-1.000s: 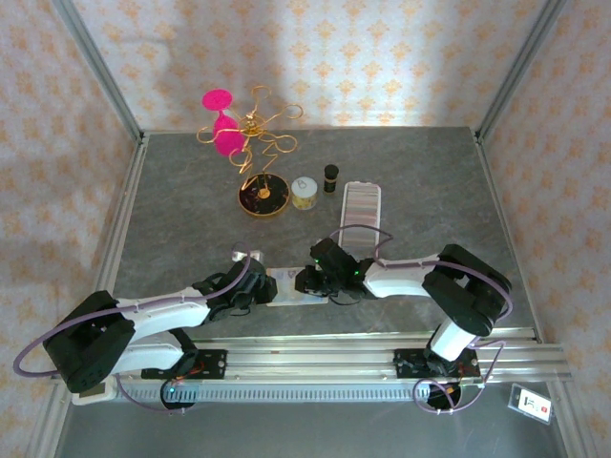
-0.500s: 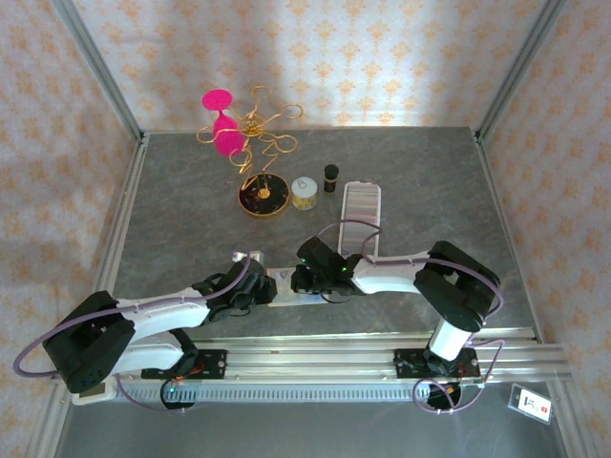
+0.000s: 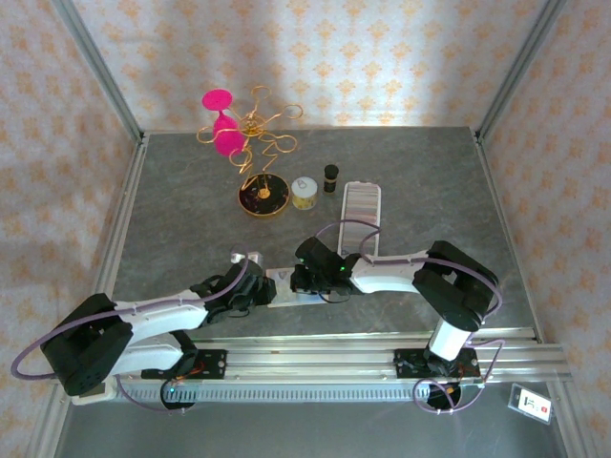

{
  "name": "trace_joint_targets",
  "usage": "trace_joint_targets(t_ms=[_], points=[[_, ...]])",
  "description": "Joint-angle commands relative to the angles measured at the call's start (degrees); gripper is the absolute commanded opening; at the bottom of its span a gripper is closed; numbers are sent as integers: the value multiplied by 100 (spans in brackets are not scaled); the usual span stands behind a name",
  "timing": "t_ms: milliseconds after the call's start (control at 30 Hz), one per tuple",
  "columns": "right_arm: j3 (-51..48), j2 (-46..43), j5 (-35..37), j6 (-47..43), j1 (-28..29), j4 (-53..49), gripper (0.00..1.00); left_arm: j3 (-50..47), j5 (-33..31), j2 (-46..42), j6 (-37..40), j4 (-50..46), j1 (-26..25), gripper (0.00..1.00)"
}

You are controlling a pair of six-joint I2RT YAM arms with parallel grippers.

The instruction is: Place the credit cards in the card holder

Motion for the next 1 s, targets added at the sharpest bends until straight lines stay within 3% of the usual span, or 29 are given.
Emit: trace_joint_targets(t_ms=[0, 300, 967], points=[[17, -133, 284, 113, 116, 95, 9, -158, 168, -20, -85, -201, -75, 21], [-155, -350, 932, 112, 116, -429, 7, -177, 109, -143, -107, -251, -75, 26], [98, -20, 438, 44, 218, -256, 0, -230, 265, -103, -172, 43, -82, 33]])
